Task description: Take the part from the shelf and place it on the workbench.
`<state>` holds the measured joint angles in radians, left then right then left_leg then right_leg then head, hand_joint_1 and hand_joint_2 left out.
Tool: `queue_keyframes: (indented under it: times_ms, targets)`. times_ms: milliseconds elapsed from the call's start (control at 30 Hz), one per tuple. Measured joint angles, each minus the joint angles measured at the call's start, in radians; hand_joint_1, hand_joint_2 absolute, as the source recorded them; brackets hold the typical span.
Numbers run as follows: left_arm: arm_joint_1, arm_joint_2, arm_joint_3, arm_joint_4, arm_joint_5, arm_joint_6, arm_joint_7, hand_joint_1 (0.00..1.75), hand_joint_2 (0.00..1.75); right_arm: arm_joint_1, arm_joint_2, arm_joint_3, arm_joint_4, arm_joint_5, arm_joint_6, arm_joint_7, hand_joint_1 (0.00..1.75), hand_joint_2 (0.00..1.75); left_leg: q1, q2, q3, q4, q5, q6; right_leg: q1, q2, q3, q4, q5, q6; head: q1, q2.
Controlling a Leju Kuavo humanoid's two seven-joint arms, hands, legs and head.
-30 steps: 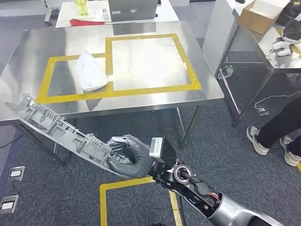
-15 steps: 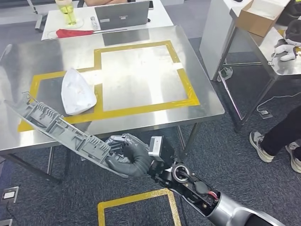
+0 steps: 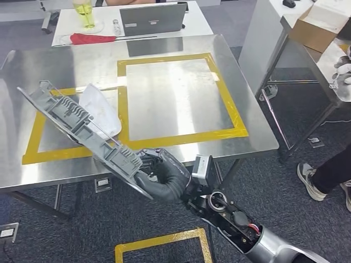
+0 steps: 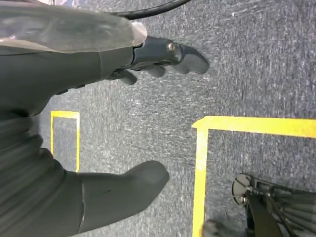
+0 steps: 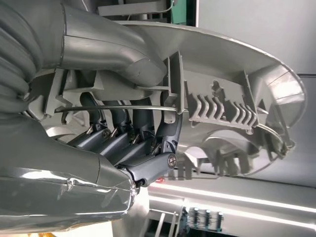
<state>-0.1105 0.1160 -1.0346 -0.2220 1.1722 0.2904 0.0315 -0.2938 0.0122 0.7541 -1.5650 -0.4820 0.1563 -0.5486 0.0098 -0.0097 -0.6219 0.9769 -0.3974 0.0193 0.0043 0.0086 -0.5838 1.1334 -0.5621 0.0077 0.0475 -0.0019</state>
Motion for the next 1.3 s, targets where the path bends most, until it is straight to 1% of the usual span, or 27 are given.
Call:
queue_keyframes:
  times_ms: [33, 67, 100, 167, 233, 300, 500, 667, 800, 933, 1033, 1167, 1300]
  targets:
    - [0.0, 0.0, 0.0, 0.0, 0.0, 0.0, 0.0, 0.0, 1.75, 0.0, 0.0, -0.002, -0.001, -0.001, 0.0, 0.0, 1.75, 1.75, -0.001, -0.001, 0.007, 0.0, -0.005, -0.003, 0.001, 0.0, 0.024, -0.071, 0.042, -0.001, 0.002, 0.0]
    - [-0.001, 0.0, 0.0, 0.0, 0.0, 0.0, 0.0, 0.0, 1.75, 0.0, 0.0, -0.003, -0.002, -0.001, 0.0, 0.0, 1.75, 1.75, -0.002, -0.002, 0.012, 0.0, -0.008, -0.007, 0.002, 0.001, 0.042, -0.124, 0.07, -0.002, 0.004, 0.0]
    - [-0.002, 0.0, -0.001, 0.0, 0.0, 0.0, 0.0, 0.0, 1.75, 0.0, 0.0, -0.004, -0.003, -0.002, 0.0, 0.0, 1.75, 1.75, -0.004, -0.002, 0.014, 0.001, -0.012, -0.008, 0.003, 0.002, 0.051, -0.154, 0.082, -0.001, 0.005, 0.0]
    - [-0.002, 0.0, -0.001, 0.0, 0.0, 0.0, 0.0, 0.0, 1.75, 0.0, 0.0, -0.004, -0.004, -0.002, 0.0, 0.0, 1.75, 1.75, -0.006, -0.002, 0.015, 0.0, -0.015, 0.001, 0.003, 0.004, 0.056, -0.165, 0.082, 0.005, 0.0, 0.0]
    - [-0.001, 0.0, -0.001, 0.0, 0.0, 0.0, 0.0, 0.0, 1.75, 0.0, 0.0, -0.005, -0.006, -0.002, 0.0, -0.001, 1.75, 1.75, -0.006, -0.001, 0.018, -0.004, -0.014, 0.004, 0.004, 0.006, 0.057, -0.168, 0.081, 0.006, -0.01, 0.0]
    - [0.0, 0.0, -0.001, 0.0, 0.0, 0.0, 0.0, 0.0, 1.75, 0.0, 0.0, -0.008, -0.007, -0.002, -0.002, -0.004, 1.75, 1.75, -0.006, -0.001, 0.022, -0.01, -0.012, -0.005, 0.004, 0.007, 0.057, -0.168, 0.081, 0.003, -0.016, 0.0]
    - [0.0, 0.001, -0.002, 0.0, 0.002, 0.0, 0.0, 0.0, 1.75, -0.006, 0.0, -0.023, -0.008, 0.008, -0.032, -0.03, 1.75, 1.75, -0.006, -0.001, 0.026, -0.019, -0.011, -0.009, 0.004, 0.007, 0.057, -0.168, 0.079, 0.0, -0.025, 0.0]
    - [-0.001, 0.0, -0.002, 0.0, 0.002, 0.001, 0.0, 0.0, 1.75, -0.048, 0.0, -0.046, -0.009, 0.05, -0.095, -0.022, 1.75, 1.75, -0.006, -0.001, 0.026, -0.022, -0.011, -0.014, 0.004, 0.007, 0.057, -0.168, 0.078, -0.002, -0.027, 0.0]
    - [-0.001, 0.0, -0.004, 0.0, 0.001, 0.001, 0.0, 0.0, 1.75, -0.105, 0.0, -0.051, 0.005, 0.137, -0.188, 0.028, 1.75, 1.75, -0.006, -0.001, 0.026, -0.024, -0.01, -0.016, 0.004, 0.007, 0.059, -0.172, 0.079, -0.002, -0.028, 0.0]
    - [-0.005, -0.001, -0.012, 0.0, -0.002, 0.001, 0.0, 0.0, 1.75, -0.242, 0.008, -0.038, 0.123, 0.273, -0.284, 0.098, 1.75, 1.75, -0.006, -0.002, 0.026, -0.027, -0.008, -0.017, 0.004, 0.007, 0.061, -0.179, 0.083, -0.003, -0.03, 0.0]
    - [-0.006, -0.003, -0.015, 0.0, -0.003, 0.0, 0.0, 0.0, 1.75, -0.317, 0.025, -0.032, 0.213, 0.318, -0.312, 0.115, 1.75, 1.75, -0.004, -0.005, 0.026, -0.034, -0.004, -0.018, 0.006, 0.004, 0.064, -0.189, 0.087, -0.002, -0.029, 0.0]
    - [-0.006, -0.005, -0.018, 0.0, -0.003, 0.0, -0.003, 0.0, 1.75, -0.387, 0.049, -0.017, 0.317, 0.388, -0.348, 0.14, 1.75, 1.75, -0.005, -0.005, 0.026, -0.039, -0.002, -0.017, 0.005, 0.003, 0.067, -0.197, 0.091, 0.0, -0.028, 0.0]
    - [-0.007, -0.005, -0.019, 0.0, 0.0, -0.003, -0.012, 0.0, 1.75, -0.441, 0.08, 0.019, 0.414, 0.552, -0.427, 0.211, 1.75, 1.75, -0.005, -0.008, 0.025, -0.04, -0.002, -0.017, 0.005, 0.002, 0.07, -0.203, 0.092, 0.0, -0.027, 0.0]
